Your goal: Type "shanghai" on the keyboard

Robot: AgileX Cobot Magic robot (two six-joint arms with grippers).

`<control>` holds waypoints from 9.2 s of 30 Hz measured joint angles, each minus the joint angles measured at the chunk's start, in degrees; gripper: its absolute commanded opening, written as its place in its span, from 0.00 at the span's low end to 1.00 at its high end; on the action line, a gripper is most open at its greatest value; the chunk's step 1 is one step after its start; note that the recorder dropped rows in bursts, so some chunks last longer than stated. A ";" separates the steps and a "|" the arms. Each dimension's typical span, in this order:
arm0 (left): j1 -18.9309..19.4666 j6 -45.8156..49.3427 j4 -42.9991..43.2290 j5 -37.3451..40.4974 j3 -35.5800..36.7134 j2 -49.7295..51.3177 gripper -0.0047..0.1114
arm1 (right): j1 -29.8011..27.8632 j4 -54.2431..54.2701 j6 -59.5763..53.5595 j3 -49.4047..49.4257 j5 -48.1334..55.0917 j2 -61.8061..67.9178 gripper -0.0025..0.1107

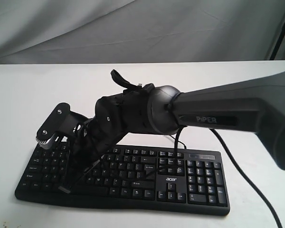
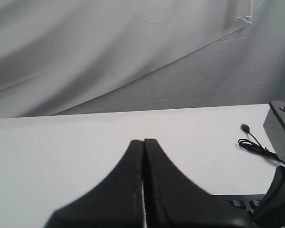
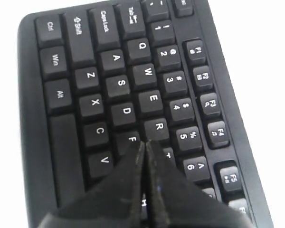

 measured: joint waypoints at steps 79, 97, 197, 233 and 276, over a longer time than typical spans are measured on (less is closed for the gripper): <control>0.00 0.00 0.00 0.00 0.00 0.00 0.04 | 3.89 -4.16 2.71 -28.23 13.07 15.28 0.02; 0.00 0.00 0.00 0.00 0.00 0.00 0.04 | 1.71 -7.22 4.54 -22.01 18.60 8.50 0.02; 0.00 0.00 0.00 0.00 0.00 0.00 0.04 | -16.35 -2.26 30.46 20.34 -17.88 -41.94 0.02; 0.00 0.00 0.00 0.00 0.00 0.00 0.04 | -62.44 -13.91 35.88 82.12 -20.50 -116.06 0.02; 0.00 0.00 0.00 0.00 0.00 0.00 0.04 | -66.33 -16.15 35.88 84.47 -6.33 -123.37 0.02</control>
